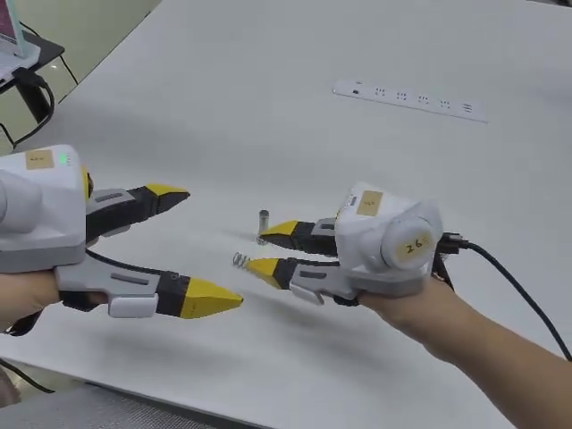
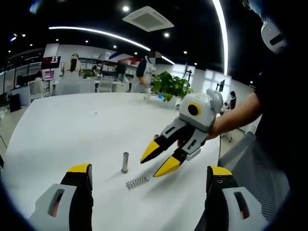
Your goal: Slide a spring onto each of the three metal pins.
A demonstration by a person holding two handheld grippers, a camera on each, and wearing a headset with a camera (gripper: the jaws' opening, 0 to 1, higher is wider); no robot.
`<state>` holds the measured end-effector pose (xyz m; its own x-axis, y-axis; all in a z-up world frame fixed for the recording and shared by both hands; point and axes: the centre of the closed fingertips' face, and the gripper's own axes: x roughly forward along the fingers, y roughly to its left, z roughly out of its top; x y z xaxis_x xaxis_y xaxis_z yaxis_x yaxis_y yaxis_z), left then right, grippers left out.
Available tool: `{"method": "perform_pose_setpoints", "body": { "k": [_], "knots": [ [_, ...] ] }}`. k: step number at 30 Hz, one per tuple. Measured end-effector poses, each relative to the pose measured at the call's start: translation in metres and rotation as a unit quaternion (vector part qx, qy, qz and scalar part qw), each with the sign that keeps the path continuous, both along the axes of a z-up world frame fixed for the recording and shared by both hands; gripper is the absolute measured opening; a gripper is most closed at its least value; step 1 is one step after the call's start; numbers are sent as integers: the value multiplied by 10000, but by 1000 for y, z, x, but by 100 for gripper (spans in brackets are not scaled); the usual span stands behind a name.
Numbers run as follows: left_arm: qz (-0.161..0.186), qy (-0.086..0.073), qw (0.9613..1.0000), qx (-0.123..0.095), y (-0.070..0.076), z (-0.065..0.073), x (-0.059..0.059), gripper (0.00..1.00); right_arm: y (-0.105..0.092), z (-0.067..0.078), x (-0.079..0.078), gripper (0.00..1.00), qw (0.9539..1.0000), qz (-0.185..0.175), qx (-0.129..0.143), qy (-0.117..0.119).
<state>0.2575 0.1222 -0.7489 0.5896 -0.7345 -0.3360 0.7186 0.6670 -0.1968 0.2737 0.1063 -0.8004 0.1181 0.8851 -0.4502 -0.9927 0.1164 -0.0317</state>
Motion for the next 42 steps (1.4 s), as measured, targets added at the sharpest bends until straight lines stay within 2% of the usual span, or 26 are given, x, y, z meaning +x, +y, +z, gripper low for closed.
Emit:
{"method": "perform_pose_setpoints", "body": {
  "k": [2, 8, 13, 24, 28, 33, 42],
  "knots": [
    [7, 8, 10000, 1, 1, 0, 0, 96, 0, -6, 0, 20, 9999, 5, -79, 76],
    [14, 13, 10000, 3, 1, -1, -1, 96, 2, -18, 2, 18, 9996, -10, -260, 66],
    [21, 16, 10000, -3, 1, 0, -2, 95, 4, -34, 4, 17, 9988, -27, -477, 115],
    [31, 57, 10000, 9, 2, -4, -3, 95, 1, -45, 8, 11, 9979, -56, -619, 166],
    [11, 71, 10000, 14, 1, -5, -3, 95, 0, -51, 8, 9, 9973, -12, -721, 120],
    [3, 77, 10000, 10, 0, -5, -4, 95, -2, -49, 9, 8, 9972, 19, -746, 30],
    [-76, 38, 10000, 13, -10, -2, -1, 94, -19, -16, 5, 8, 9987, 73, -496, -136]
  ]
}}
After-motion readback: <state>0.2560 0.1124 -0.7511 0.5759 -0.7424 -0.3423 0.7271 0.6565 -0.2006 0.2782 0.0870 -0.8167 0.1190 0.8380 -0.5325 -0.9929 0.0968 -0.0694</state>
